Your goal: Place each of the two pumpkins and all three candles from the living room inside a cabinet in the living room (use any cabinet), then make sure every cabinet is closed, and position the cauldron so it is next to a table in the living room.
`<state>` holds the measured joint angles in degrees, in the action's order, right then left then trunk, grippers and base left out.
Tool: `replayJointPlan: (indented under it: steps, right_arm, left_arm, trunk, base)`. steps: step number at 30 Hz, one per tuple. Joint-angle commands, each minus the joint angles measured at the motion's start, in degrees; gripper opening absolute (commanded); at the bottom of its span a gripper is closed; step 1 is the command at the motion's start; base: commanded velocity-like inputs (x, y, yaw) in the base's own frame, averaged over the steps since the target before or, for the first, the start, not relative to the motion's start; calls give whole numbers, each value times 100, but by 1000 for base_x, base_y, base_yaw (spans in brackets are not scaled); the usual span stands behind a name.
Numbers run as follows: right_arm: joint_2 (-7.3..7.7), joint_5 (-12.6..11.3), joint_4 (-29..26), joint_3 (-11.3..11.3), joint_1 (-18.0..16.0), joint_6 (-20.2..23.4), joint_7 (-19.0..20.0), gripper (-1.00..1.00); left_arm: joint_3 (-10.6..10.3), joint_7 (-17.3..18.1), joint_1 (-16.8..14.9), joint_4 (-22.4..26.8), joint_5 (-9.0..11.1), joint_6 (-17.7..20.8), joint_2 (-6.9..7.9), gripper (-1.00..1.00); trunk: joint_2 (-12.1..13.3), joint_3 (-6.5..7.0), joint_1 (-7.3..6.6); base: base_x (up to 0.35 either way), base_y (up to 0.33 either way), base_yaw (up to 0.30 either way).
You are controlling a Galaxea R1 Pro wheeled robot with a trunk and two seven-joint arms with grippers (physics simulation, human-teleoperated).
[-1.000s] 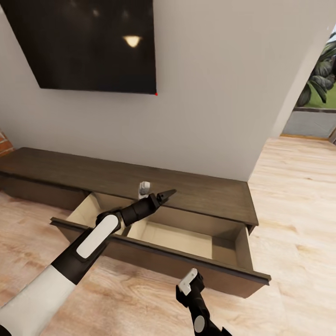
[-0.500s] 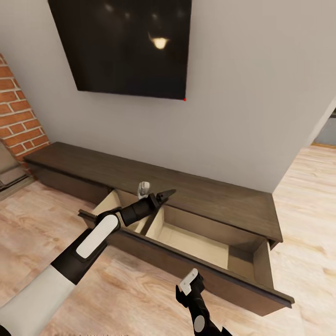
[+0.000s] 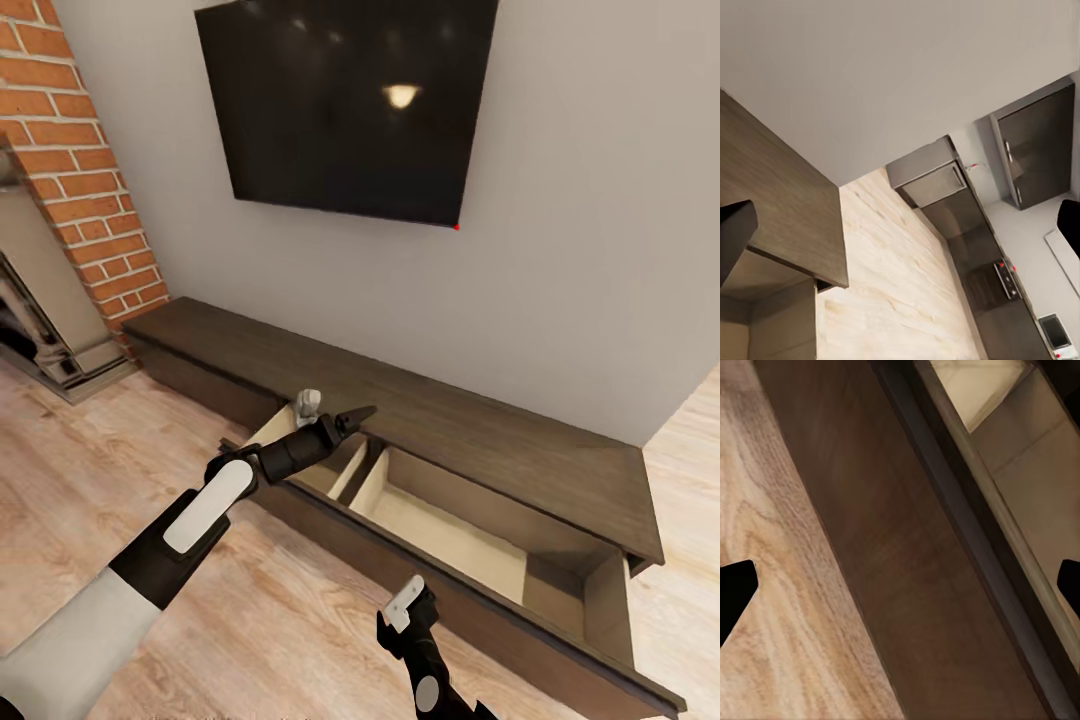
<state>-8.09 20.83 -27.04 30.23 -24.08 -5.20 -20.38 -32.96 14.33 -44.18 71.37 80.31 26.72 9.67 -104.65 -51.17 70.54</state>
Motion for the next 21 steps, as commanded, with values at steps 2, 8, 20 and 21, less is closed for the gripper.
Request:
replayJointPlan:
  steps: [2, 8, 20, 21]
  right_arm:
    - [0, 0, 0, 0, 0, -1, 1, 100]
    - [0, 0, 0, 0, 0, -7, 0, 100]
    - [0, 0, 6, 0, 0, -7, 3, 100]
    - [0, 0, 6, 0, 0, -7, 5, 100]
  left_arm:
    - [0, 0, 0, 0, 0, 0, 0, 100]
    - [0, -8, 1, -7, 2, -3, -4, 100]
    - [0, -9, 2, -18, 2, -9, -1, 100]
    - [0, -9, 3, -18, 2, -9, 0, 100]
  trunk:
    - [82, 36, -45]
    - [322, 144, -176]
    - [804, 360, -440]
    - [844, 378, -462]
  base:
    - [0, 0, 290]
    - [0, 0, 290]
    - [0, 0, 290]
    - [0, 0, 290]
